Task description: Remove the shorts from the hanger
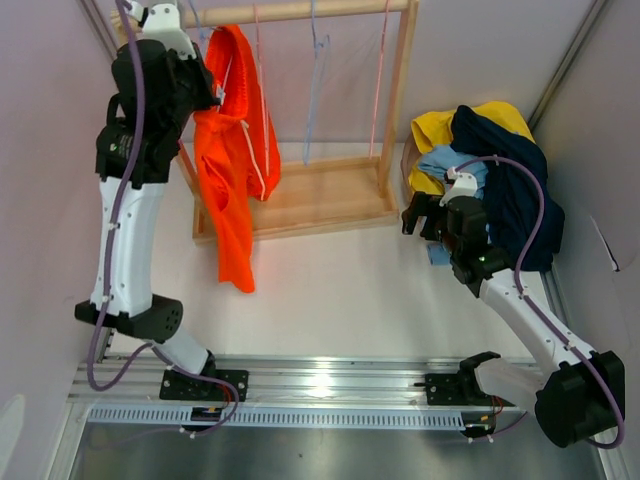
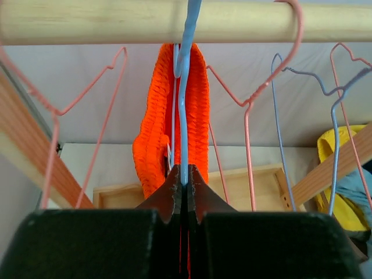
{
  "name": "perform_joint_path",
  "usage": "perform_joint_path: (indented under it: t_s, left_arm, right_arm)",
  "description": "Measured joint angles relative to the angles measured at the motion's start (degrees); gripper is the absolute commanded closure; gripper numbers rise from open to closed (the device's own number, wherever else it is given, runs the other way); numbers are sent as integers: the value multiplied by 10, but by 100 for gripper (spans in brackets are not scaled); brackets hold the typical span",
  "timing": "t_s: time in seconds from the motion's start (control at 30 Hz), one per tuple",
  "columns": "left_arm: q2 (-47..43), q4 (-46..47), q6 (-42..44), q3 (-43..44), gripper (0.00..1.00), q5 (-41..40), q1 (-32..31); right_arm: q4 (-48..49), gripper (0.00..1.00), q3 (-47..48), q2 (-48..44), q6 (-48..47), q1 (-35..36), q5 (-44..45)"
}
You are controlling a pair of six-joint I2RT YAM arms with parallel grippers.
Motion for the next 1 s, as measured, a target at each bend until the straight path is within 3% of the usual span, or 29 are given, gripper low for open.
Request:
perform_joint_path:
  t_s: [0.27, 0.47, 0.67, 0.87, 1.0]
  left_arm:
    - [-98, -51, 4, -6, 100, 17, -4]
    - [-222, -56, 3, -132, 100, 40, -9]
    - [-337, -92, -10, -281, 100, 116, -19]
    - [-389, -142, -18, -290, 100, 192, -22]
    - [-425, -144, -33, -293, 100, 239, -26]
  right_arm:
    - [2, 1, 0, 0, 4, 5, -7]
    - [5, 0, 0, -5, 0, 22, -28]
    - [54, 1, 2, -47, -25, 69, -134]
    - [93, 1, 51, -49, -40, 107, -264]
    - [112, 1, 85, -29, -46, 135, -304]
